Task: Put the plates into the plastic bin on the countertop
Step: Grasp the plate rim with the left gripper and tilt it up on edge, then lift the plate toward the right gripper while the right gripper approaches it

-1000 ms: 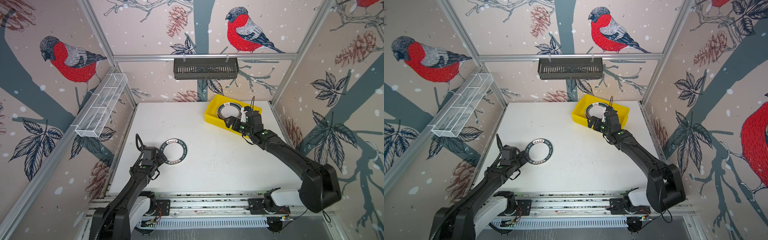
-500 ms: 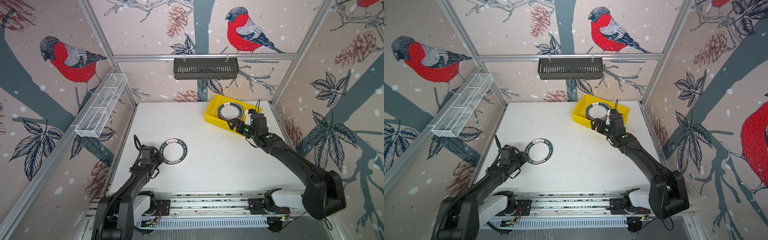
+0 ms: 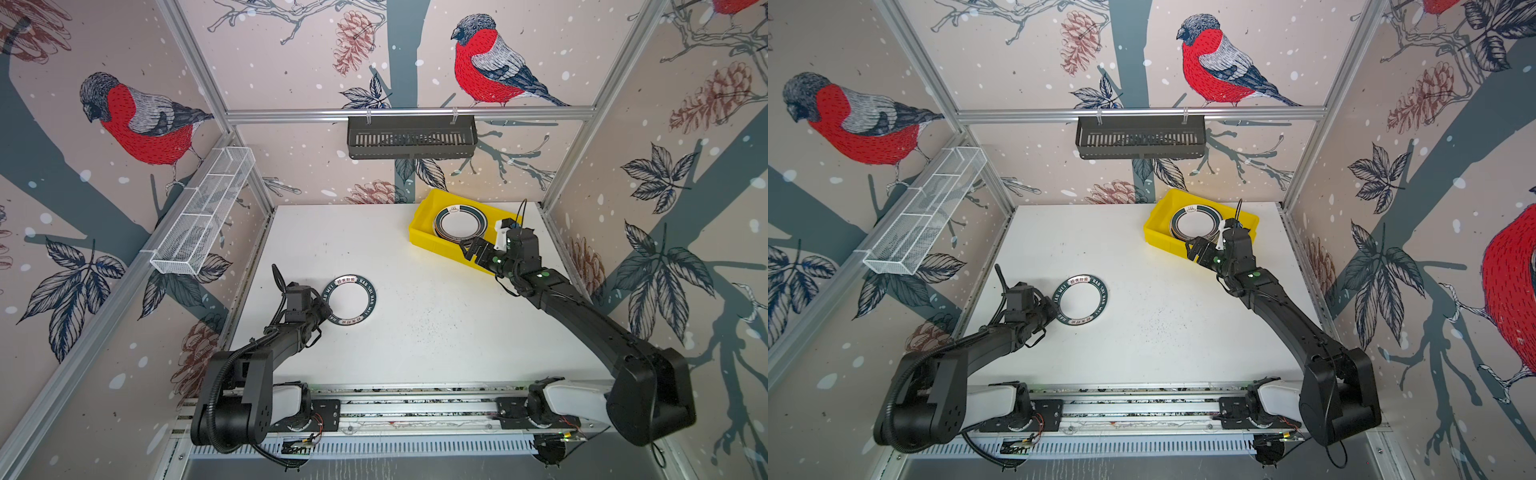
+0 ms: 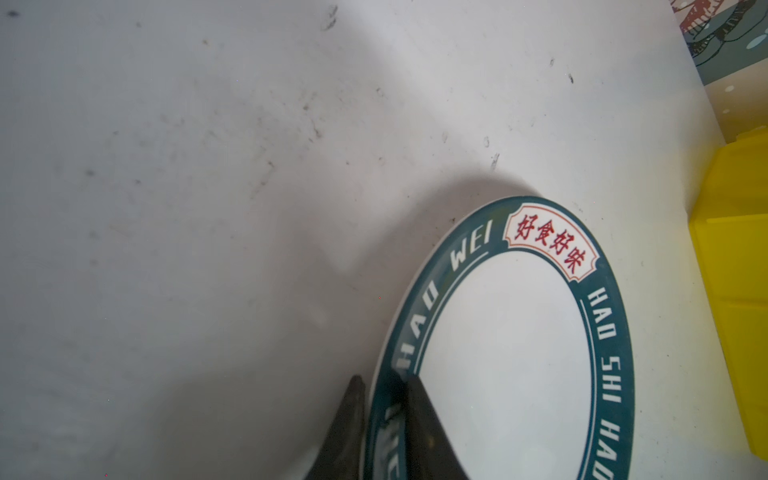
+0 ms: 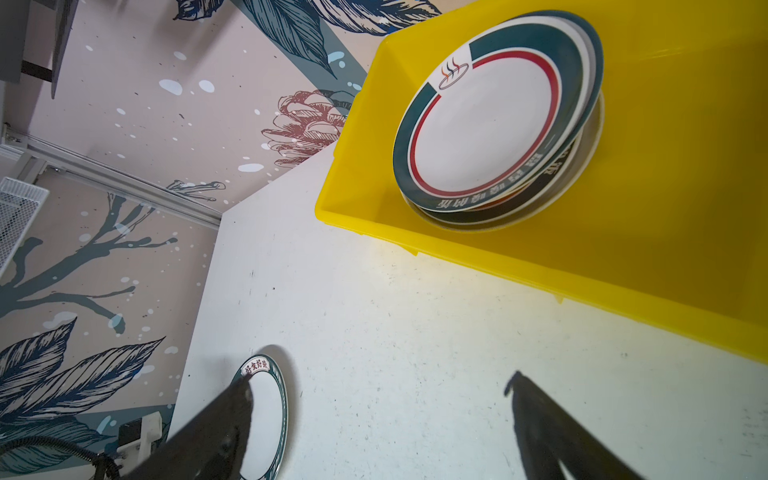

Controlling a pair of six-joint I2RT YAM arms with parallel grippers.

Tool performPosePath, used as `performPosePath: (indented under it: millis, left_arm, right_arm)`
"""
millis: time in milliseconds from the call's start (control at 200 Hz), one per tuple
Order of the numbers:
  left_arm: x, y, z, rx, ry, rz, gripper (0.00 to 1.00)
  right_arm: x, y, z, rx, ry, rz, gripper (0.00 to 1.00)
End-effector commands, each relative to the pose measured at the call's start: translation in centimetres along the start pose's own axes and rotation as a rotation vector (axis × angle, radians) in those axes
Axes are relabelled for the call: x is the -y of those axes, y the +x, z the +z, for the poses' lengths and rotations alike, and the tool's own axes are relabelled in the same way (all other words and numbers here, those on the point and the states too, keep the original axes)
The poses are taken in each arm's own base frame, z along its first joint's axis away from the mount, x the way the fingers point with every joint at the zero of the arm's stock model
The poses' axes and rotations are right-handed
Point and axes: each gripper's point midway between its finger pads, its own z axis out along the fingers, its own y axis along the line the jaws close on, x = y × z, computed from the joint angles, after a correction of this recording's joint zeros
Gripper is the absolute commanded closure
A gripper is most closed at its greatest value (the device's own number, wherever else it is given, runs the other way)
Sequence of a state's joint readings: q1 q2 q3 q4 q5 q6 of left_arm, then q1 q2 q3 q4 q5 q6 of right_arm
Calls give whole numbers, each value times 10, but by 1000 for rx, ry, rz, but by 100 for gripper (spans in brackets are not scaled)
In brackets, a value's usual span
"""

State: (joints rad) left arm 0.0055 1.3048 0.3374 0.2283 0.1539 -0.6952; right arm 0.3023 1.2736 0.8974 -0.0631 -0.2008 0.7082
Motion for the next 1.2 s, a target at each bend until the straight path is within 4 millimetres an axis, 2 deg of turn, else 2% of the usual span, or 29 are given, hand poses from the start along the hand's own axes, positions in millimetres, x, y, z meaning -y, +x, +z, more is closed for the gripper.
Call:
performPosePath:
  millis: [0,90,155,275,365,445,706,851,956,1196]
  left_arm:
    - [-3,9,7,-55,-7,10,82]
    - [5,13,15,-91,40,11,88]
    - [16,17,20,-128,99,31,100]
    - [28,22,25,-176,161,17,100]
    - [39,20,23,-173,223,1,100]
    - [50,15,18,-156,275,-16,100]
    - [97,-12,-6,-118,436,-27,100]
    - [120,-23,-21,-98,505,-22,100]
    - [135,-27,-31,-87,537,-10,100]
    - [164,-25,-52,-79,618,17,100]
  right_arm:
    - [1,0,0,-2,6,4,3]
    - [4,-1,-1,-2,13,12,3]
    - [4,0,-2,-2,14,20,3]
    - [1,2,-1,-8,-2,25,3]
    - [-18,9,-1,-28,-92,-47,2]
    - [-31,20,4,-61,-118,-93,1]
    - [-45,57,26,-202,-139,-109,1]
    - [-61,64,30,-219,-172,-134,1]
    - [-65,68,33,-233,-186,-130,1]
    - [-73,71,38,-257,-206,-135,1]
